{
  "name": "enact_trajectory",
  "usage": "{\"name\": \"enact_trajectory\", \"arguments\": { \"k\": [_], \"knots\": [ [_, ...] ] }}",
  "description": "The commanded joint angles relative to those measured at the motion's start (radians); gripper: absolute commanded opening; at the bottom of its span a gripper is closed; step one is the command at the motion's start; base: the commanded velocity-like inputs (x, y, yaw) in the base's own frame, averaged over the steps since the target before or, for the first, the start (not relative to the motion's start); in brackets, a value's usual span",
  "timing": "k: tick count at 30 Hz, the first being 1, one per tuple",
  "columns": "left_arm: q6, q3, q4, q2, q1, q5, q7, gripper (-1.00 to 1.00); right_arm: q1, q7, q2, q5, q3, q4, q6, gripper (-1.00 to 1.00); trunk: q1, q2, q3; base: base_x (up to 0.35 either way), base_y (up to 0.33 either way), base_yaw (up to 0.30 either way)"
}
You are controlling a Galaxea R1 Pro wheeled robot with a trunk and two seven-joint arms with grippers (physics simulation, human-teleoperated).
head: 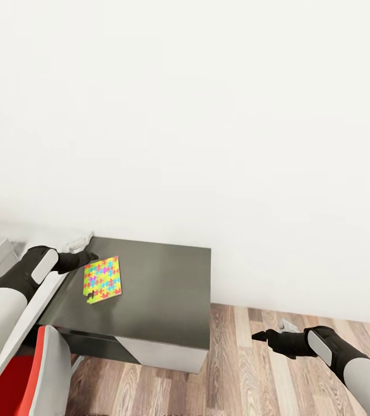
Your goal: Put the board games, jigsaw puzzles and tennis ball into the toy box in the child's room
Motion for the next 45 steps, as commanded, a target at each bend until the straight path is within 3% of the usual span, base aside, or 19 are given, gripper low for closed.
{"name": "enact_trajectory", "arguments": {
  "k": [1,45],
  "knots": [
    [0.002,-0.005,-0.001,0.001,-0.001,-0.001,-0.002,1.0,-0.001,0.002,-0.001,-0.002,0.003,-0.001,0.004,1.0,0.001,-0.002,-0.003,0.0,0.0,0.0],
    [-0.003,-0.007,-0.002,0.002,-0.001,0.001,-0.013,1.0,-0.001,0.0,-0.001,-0.002,0.003,-0.001,0.003,1.0,0.001,-0.002,-0.075,0.039,0.0,0.0]
  ]
}}
